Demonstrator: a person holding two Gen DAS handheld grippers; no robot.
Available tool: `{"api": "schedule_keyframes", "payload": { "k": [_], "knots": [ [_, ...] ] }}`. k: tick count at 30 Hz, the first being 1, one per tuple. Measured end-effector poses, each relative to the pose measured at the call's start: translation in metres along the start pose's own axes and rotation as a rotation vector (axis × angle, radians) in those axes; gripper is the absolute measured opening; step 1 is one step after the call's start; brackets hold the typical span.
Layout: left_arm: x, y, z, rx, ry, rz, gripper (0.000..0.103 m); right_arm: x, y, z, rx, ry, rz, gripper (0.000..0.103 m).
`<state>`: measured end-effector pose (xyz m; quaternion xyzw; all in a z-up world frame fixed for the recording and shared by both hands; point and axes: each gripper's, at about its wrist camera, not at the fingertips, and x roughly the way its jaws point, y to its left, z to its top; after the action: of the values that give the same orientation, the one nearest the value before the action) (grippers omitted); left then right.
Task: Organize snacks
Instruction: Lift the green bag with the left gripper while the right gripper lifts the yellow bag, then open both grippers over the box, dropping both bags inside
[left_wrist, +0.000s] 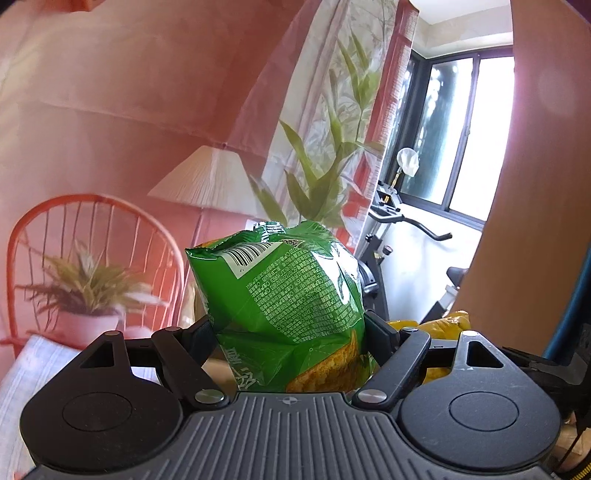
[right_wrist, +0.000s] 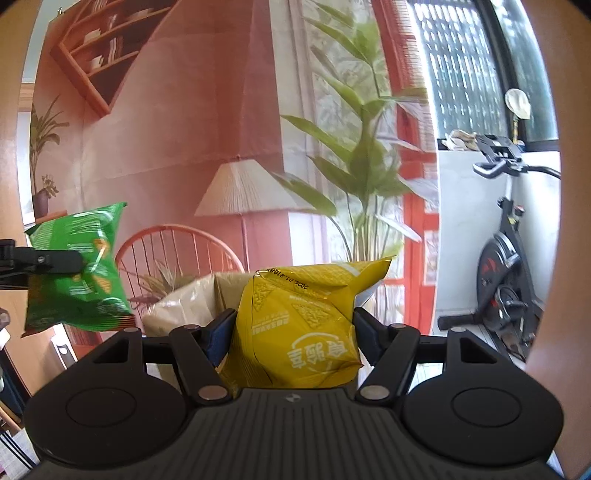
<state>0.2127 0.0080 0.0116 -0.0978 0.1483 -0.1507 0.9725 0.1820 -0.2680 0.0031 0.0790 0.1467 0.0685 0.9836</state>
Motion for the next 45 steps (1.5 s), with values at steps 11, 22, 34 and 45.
{"api": "schedule_keyframes", "payload": {
  "k": [11, 22, 34, 45],
  "knots": [
    [0.094, 0.013, 0.014, 0.005, 0.060, 0.031, 0.083, 0.094, -0.028, 0.020, 0.035, -0.030, 0.040, 0.069],
    [0.153, 0.020, -0.002, 0.084, 0.198, 0.091, 0.084, 0.168, -0.036, -0.001, 0.031, 0.101, 0.020, 0.070],
    [0.158, 0.029, -0.006, 0.106, 0.284, 0.145, 0.089, 0.163, -0.039, -0.012, 0.046, 0.168, -0.017, 0.079],
    [0.089, 0.029, -0.005, 0.068, 0.214, 0.134, 0.089, 0.110, -0.022, -0.020, 0.047, 0.162, -0.008, 0.079]
  ]
}}
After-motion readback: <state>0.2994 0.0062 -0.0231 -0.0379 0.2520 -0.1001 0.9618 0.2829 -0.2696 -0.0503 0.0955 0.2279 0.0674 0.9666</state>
